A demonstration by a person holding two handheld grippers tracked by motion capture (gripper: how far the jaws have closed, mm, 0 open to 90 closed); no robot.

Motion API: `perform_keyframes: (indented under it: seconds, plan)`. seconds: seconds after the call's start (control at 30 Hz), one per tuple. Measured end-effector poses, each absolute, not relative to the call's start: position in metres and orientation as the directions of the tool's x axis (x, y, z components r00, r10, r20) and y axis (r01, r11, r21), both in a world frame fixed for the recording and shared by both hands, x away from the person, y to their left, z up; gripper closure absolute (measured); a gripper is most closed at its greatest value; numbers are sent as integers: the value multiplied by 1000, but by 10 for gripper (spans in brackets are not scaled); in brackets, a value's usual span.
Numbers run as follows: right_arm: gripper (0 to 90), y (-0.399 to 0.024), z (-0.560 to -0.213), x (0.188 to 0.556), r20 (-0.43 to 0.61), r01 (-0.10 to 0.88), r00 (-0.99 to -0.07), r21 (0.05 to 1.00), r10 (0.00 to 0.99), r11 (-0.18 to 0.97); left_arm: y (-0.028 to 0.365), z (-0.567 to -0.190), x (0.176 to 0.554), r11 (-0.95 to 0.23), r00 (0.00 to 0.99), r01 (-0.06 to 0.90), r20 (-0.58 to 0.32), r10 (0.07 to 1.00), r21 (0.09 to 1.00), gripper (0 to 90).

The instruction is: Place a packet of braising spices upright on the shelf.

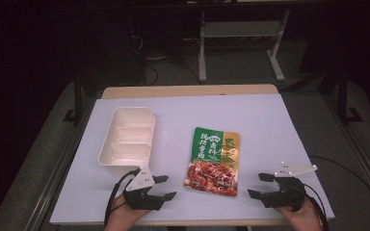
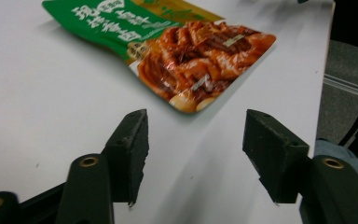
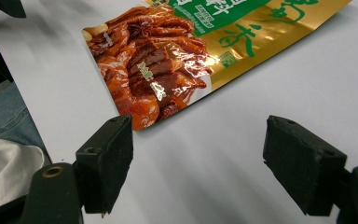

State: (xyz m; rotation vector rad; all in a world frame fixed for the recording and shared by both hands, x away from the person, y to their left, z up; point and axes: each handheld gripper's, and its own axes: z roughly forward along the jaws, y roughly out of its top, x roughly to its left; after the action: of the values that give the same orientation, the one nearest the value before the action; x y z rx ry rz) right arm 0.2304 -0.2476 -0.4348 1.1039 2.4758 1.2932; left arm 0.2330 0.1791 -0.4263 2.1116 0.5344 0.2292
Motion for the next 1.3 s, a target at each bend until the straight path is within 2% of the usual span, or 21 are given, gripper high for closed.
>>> perform_keyframes:
  seconds: [0.43,0.8,0.9,1.3]
  plan:
    - [264,-248,-434,230,173,534,-718,758,674,374,146,-412,249,-562,912,248,5,410,789,644]
    - [256,-250,-432,229,146,527,-712,758,687,385,116,-423,273,-615,919,268,-6,393,742,869]
    - [258,-250,-432,229,147,523,-711,763,687,379,110,-426,279,-640,923,274,-9,385,718,893]
    - [239,-256,-430,232,155,534,-688,769,709,351,97,-438,283,-692,927,284,-5,376,663,897]
